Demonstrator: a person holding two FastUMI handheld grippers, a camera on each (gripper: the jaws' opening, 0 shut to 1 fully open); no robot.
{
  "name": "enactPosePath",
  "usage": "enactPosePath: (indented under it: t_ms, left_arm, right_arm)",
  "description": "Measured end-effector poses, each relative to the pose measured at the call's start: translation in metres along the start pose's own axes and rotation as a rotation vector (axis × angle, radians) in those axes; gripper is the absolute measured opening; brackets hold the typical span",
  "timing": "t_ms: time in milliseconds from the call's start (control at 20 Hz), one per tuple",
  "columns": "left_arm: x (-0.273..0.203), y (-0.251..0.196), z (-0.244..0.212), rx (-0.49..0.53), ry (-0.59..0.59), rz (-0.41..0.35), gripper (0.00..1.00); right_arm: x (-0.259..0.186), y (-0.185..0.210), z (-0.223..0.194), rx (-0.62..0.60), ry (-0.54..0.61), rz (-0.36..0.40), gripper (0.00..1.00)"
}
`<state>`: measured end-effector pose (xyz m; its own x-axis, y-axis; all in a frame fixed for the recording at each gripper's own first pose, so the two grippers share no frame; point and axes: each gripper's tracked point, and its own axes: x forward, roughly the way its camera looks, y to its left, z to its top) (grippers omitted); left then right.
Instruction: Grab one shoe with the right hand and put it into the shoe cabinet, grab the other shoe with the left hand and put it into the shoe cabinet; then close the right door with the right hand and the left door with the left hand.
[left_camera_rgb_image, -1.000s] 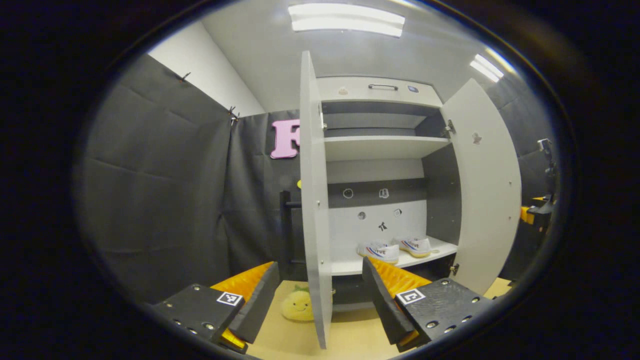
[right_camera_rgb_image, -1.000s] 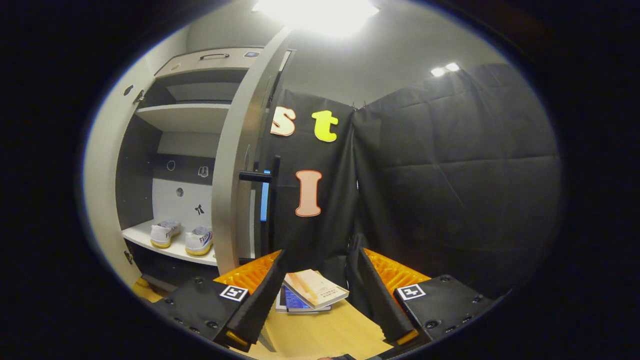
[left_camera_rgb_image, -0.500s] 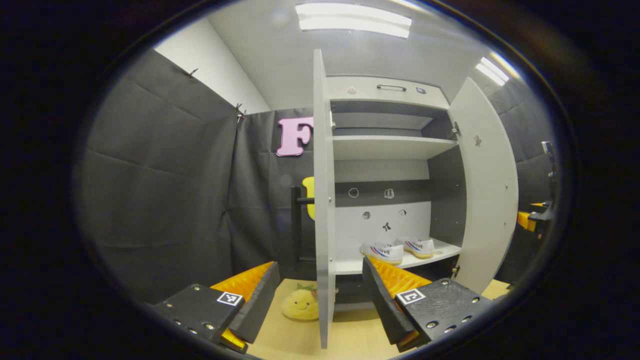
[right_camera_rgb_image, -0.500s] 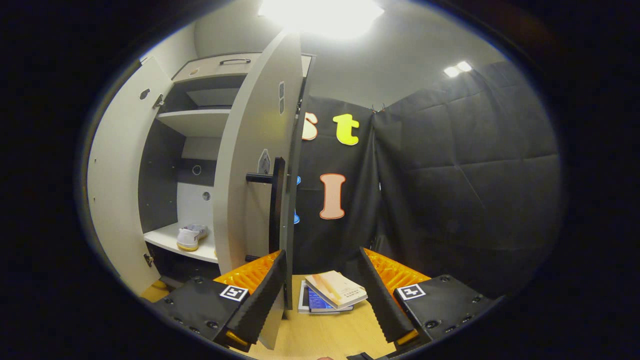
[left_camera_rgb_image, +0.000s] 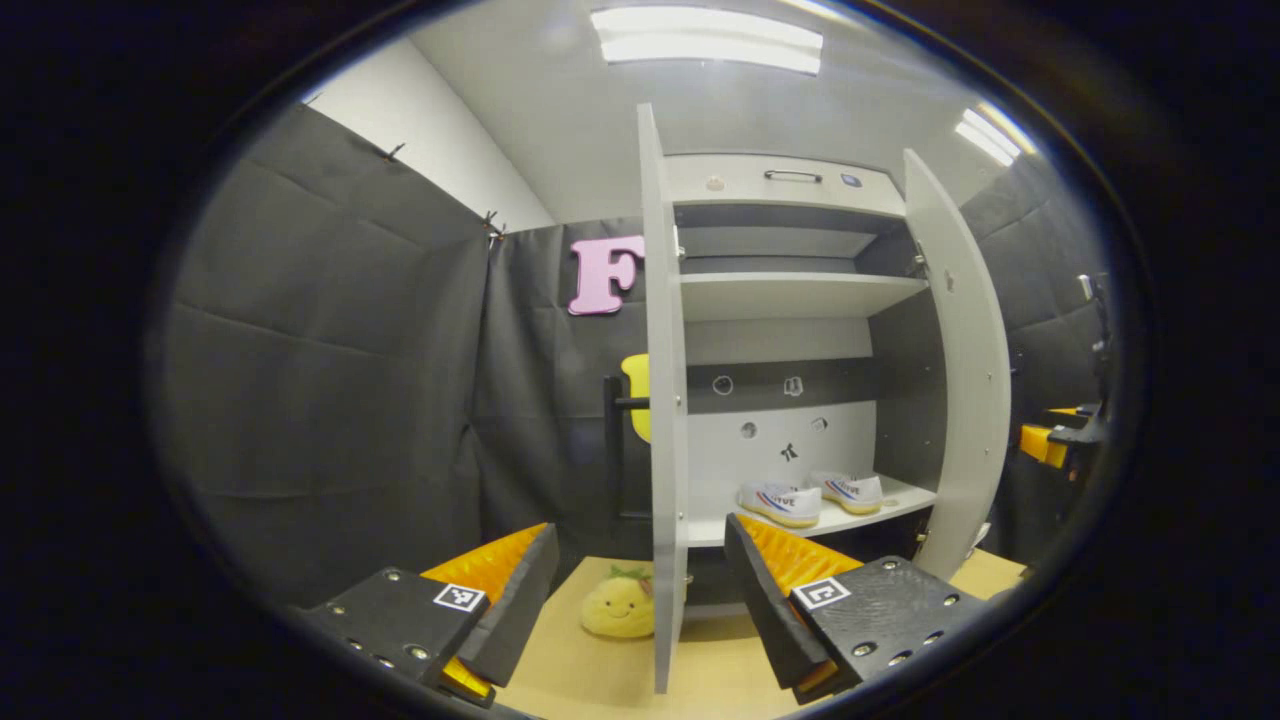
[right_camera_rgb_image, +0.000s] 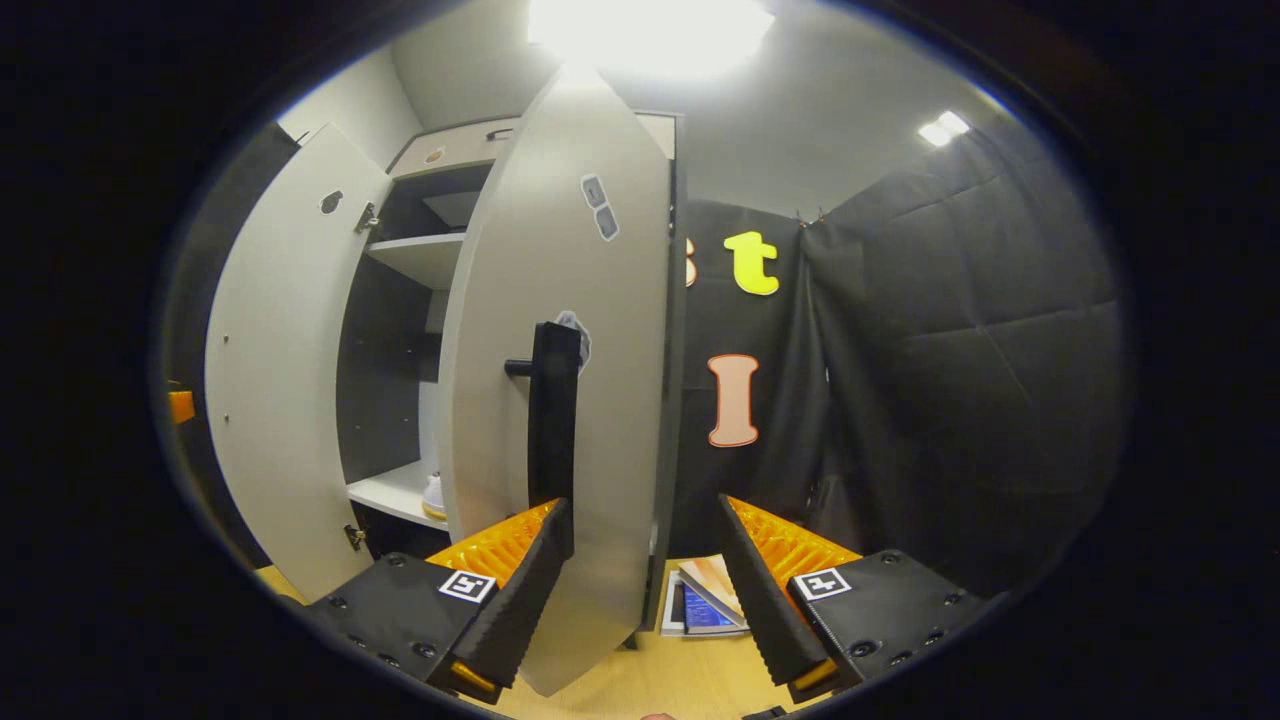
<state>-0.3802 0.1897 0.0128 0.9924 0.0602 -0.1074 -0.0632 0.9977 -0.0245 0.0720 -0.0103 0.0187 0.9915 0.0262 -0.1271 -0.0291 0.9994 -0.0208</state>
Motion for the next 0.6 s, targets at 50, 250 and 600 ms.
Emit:
enactPosePath:
  t_ms: [50,250,600]
  left_arm:
    - [0.001,0.002,-0.001,0.001,0.001,0.017,0.95]
    - [0.010,0.011,-0.013,0.002,0.010,0.092,0.94]
    - [0.043,0.049,-0.023,0.020,0.017,0.233,0.94]
  right_arm:
    - [0.004,0.006,0.001,-0.001,-0.002,0.012,0.93]
    - [0.009,0.024,0.009,0.015,-0.025,0.059,0.94]
    - [0.003,0.021,-0.003,0.016,-0.008,0.082,0.96]
